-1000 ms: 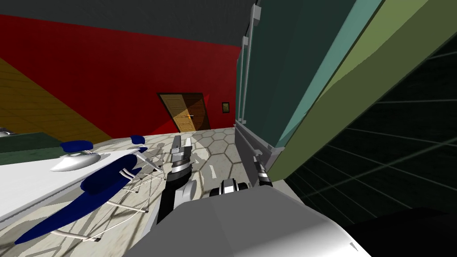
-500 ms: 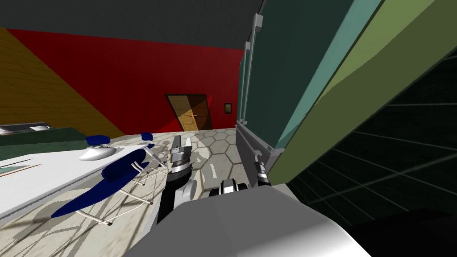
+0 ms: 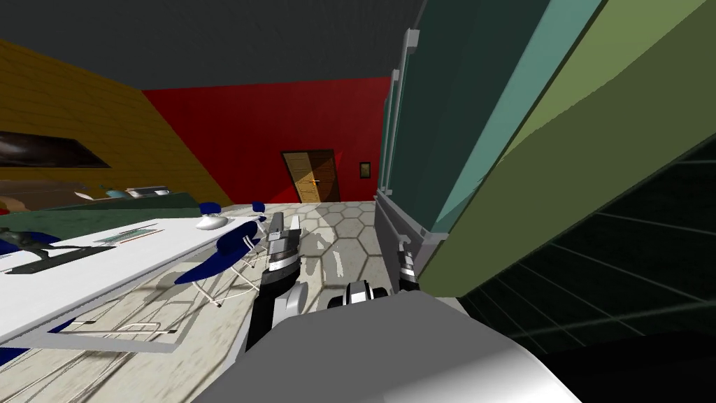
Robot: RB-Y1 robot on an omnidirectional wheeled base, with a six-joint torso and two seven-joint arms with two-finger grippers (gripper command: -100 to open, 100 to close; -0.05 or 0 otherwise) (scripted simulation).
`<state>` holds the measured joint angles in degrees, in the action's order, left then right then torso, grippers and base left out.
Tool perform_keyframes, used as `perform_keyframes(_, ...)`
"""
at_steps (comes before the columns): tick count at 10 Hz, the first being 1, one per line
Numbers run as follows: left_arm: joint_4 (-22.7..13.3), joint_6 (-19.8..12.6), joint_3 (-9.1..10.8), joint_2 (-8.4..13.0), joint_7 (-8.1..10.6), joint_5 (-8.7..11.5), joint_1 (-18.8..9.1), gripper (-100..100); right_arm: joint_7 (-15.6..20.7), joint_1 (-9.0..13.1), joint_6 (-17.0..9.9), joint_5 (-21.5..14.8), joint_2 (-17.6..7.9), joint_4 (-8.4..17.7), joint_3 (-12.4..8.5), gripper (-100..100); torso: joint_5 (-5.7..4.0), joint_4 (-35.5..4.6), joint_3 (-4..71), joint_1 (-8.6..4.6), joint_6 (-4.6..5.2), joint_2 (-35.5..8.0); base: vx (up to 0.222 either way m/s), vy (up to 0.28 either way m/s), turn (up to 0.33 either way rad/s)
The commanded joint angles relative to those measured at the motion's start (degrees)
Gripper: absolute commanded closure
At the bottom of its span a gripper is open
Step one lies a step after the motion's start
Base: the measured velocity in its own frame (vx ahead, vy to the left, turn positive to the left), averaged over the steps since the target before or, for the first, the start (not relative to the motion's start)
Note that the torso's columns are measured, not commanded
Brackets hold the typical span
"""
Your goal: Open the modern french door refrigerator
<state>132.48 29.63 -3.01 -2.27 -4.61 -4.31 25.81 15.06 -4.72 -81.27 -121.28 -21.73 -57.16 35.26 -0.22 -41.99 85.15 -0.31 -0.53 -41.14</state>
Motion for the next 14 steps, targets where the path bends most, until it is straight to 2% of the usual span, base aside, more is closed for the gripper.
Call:
perform_keyframes(1,0.00,0.00,0.00,0.00,0.00,0.00,0.01,0,2.90,3.09,-1.38,3.86,1.22,2.43,1.56,100,-0.04,0.11,0.08,-0.04,0.14,0.14,-0.078,-0.049,0.235)
perform_keyframes(2,0.00,0.00,0.00,0.00,0.00,0.00,0.00,0,2.90,3.09,-1.38,5.50,1.22,2.43,1.56,100,-0.04,0.02,0.08,-0.08,-0.11,0.11,-0.095,-0.050,0.291)
perform_keyframes(3,0.00,0.00,0.00,0.00,0.00,0.00,0.00,0,5.50,4.95,-3.17,7.18,2.24,4.20,2.92,100,0.00,0.00,0.09,-0.06,-0.07,0.15,-0.119,-0.060,0.336)
perform_keyframes(5,0.00,0.00,0.00,0.00,0.00,0.00,0.00,0,5.50,5.36,-3.17,10.10,2.24,4.20,2.92,100,0.03,0.01,0.16,-0.08,0.01,0.25,-0.074,-0.031,0.165)
perform_keyframes(6,0.00,0.00,0.00,0.00,0.00,0.00,0.02,0,8.11,7.63,-4.96,11.88,3.26,5.97,4.29,100,-0.01,0.13,0.22,-0.11,0.14,0.37,-0.082,-0.019,0.283)
perform_keyframes(7,0.00,0.00,0.00,0.00,0.00,0.00,0.00,0,8.11,7.63,-4.96,13.61,3.26,5.97,4.29,100,0.01,0.00,0.21,-0.12,-0.15,0.32,-0.094,-0.030,0.281)
perform_keyframes(8,0.00,0.00,0.00,0.00,0.00,0.00,0.01,0,8.11,7.63,-4.96,14.33,3.26,5.97,4.29,100,0.03,-0.01,0.18,-0.19,-0.01,0.28,-0.038,-0.019,0.049)
perform_keyframes(9,0.01,0.00,0.01,0.00,0.00,0.00,0.02,0,10.71,9.79,-6.75,16.35,4.28,7.74,5.65,100,-0.01,0.07,0.20,-0.26,0.16,0.32,-0.079,-0.029,0.295)
perform_keyframes(11,0.00,0.00,0.00,0.00,0.00,0.00,0.01,0,10.71,9.91,-6.75,18.56,4.28,7.74,5.65,100,0.01,-0.02,0.14,-0.29,0.05,0.22,-0.071,-0.023,0.161)
perform_keyframes(12,0.01,0.00,0.01,0.00,0.00,0.00,0.02,0,13.32,12.18,-8.54,20.62,5.30,9.51,7.02,100,-0.02,0.08,0.17,-0.33,0.25,0.28,-0.087,-0.027,0.233)
perform_keyframes(14,0.00,0.00,0.00,0.00,0.00,0.00,0.01,0,13.32,12.18,-8.54,22.79,5.30,9.51,7.02,100,-0.06,0.04,0.08,-0.34,0.14,0.13,-0.070,-0.019,0.182)
